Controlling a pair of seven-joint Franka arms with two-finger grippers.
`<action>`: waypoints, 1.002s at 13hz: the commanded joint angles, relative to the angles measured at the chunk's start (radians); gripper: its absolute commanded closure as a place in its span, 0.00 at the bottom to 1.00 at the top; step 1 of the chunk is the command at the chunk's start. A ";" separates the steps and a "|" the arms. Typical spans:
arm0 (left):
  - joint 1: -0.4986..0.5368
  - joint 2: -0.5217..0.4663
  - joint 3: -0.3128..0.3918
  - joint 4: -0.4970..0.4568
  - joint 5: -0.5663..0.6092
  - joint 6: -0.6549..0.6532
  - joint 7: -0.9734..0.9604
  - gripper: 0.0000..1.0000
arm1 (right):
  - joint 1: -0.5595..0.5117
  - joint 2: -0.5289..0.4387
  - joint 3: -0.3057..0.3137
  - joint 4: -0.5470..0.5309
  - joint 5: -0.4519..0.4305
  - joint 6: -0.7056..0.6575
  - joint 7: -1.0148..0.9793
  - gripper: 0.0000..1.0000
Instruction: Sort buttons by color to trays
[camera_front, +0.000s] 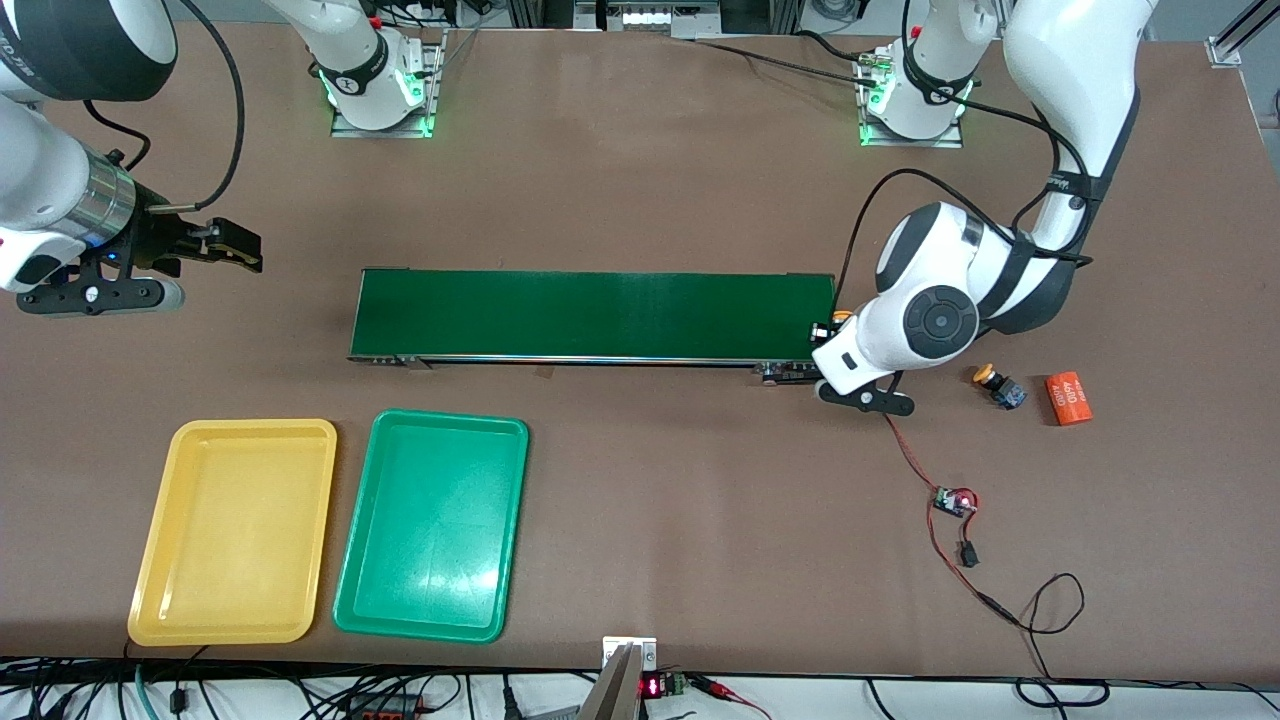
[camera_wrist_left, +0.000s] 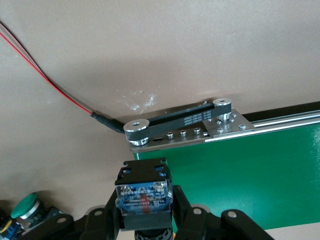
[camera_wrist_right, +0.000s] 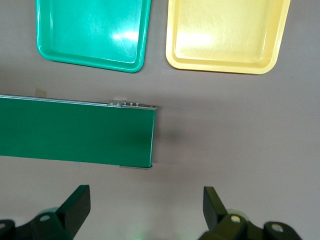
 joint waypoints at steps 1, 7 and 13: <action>0.016 -0.006 -0.029 -0.007 0.020 -0.001 -0.018 0.90 | 0.011 -0.007 -0.001 -0.008 0.001 -0.006 -0.010 0.00; -0.082 0.023 -0.049 -0.042 0.017 0.043 -0.194 0.89 | 0.013 -0.007 -0.001 -0.008 0.001 -0.007 -0.010 0.00; -0.111 0.035 -0.050 -0.098 0.023 0.138 -0.338 0.00 | 0.013 -0.005 -0.001 -0.008 0.001 -0.007 -0.008 0.00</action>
